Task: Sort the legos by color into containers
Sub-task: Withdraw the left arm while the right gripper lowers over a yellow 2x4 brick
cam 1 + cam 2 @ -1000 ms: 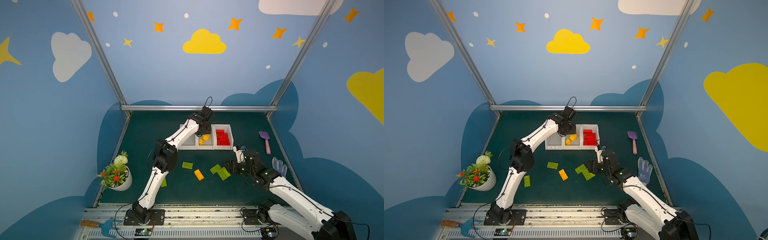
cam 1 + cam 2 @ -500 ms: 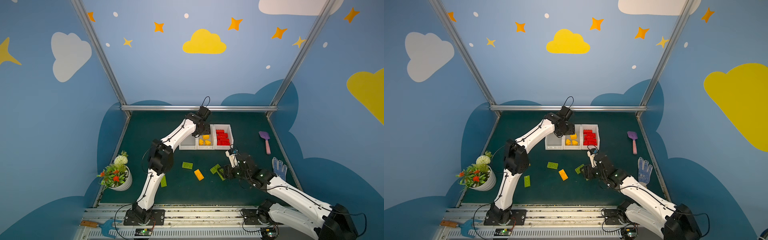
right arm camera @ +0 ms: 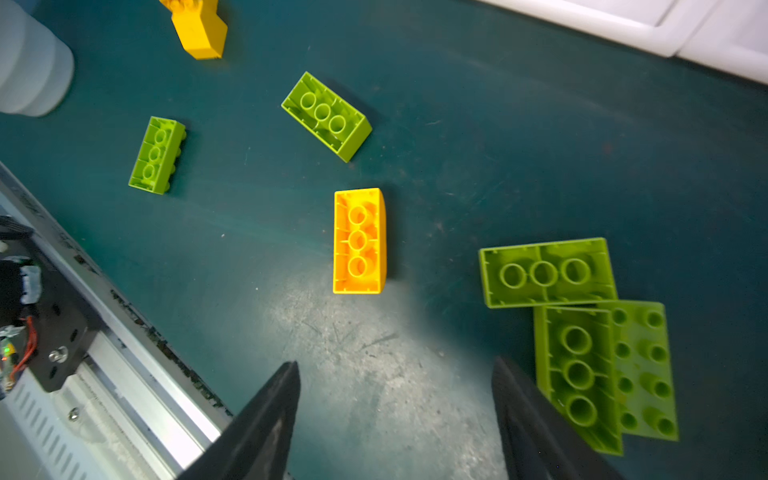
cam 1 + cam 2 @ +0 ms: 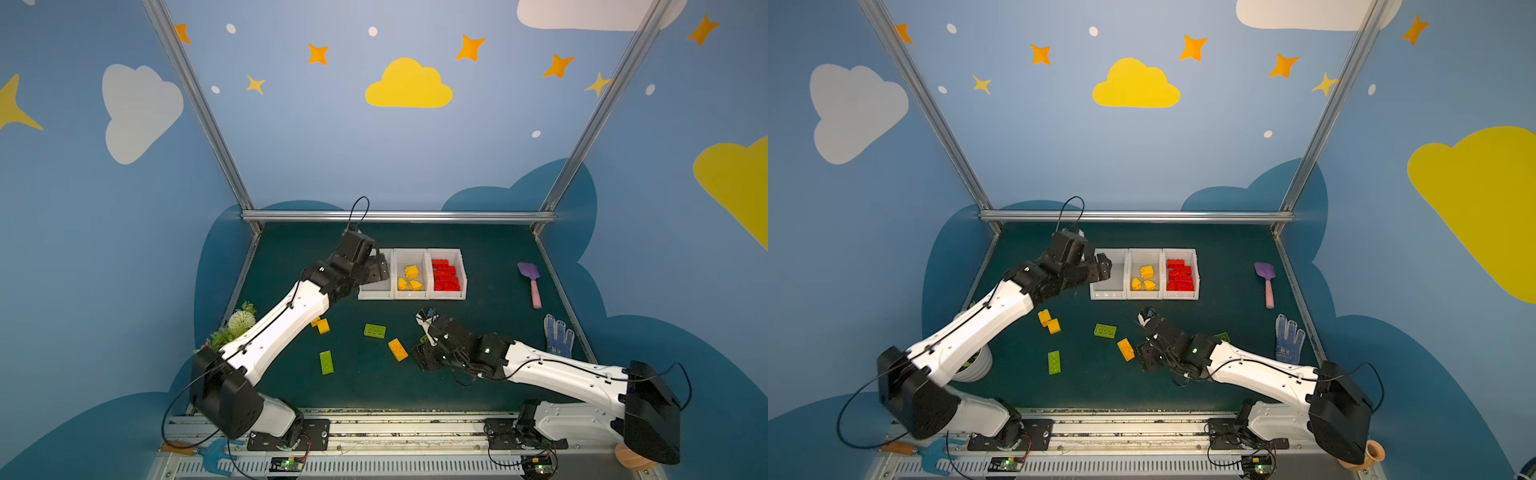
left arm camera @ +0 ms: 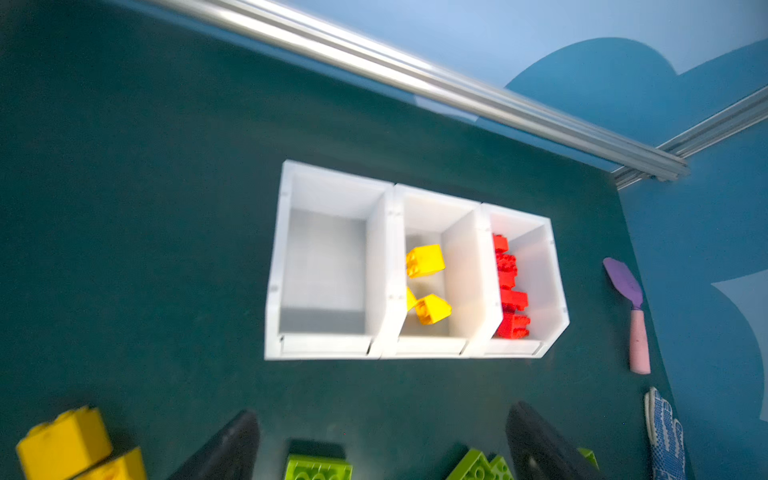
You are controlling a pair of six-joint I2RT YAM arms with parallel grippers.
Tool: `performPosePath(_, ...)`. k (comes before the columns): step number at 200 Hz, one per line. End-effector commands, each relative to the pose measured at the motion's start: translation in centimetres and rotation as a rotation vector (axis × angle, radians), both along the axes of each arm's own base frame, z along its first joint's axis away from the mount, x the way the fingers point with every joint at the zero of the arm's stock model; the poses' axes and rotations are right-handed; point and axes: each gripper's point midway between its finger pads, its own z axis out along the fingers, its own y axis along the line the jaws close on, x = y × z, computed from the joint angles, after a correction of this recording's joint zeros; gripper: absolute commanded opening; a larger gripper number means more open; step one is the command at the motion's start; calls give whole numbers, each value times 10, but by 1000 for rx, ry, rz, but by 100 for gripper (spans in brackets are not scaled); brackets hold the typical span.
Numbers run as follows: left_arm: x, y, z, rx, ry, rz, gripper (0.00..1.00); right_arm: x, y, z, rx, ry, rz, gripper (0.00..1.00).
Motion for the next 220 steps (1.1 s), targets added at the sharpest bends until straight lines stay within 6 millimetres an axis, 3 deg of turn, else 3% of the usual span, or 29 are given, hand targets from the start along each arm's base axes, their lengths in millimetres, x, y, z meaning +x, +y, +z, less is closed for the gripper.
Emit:
performPosePath(1, -12, 28, 15, -38, -100, 96, 98, 1, 2, -8, -70, -13, -23, 75)
performPosePath(30, -49, 58, 21, -40, -116, 128, 100, -3, 14, -18, -114, -12, -8, 81)
performPosePath(63, -87, 74, 18, -19, -85, 93, 100, -6, 21, -25, -162, -9, 1, 84)
performPosePath(109, -132, 96, -17, 83, 48, 44, 100, -10, 27, -37, -193, 25, 5, 84)
performPosePath(137, -145, 116, -22, 128, 4, 75, 100, -11, 34, -46, -217, 45, 15, 83)
performPosePath(171, -153, 127, -23, 131, -40, 97, 100, -3, 39, -53, -287, 38, 16, 81)
performPosePath(220, -157, 134, -16, 117, -96, 122, 100, 14, 45, -67, -313, 75, 0, 69)
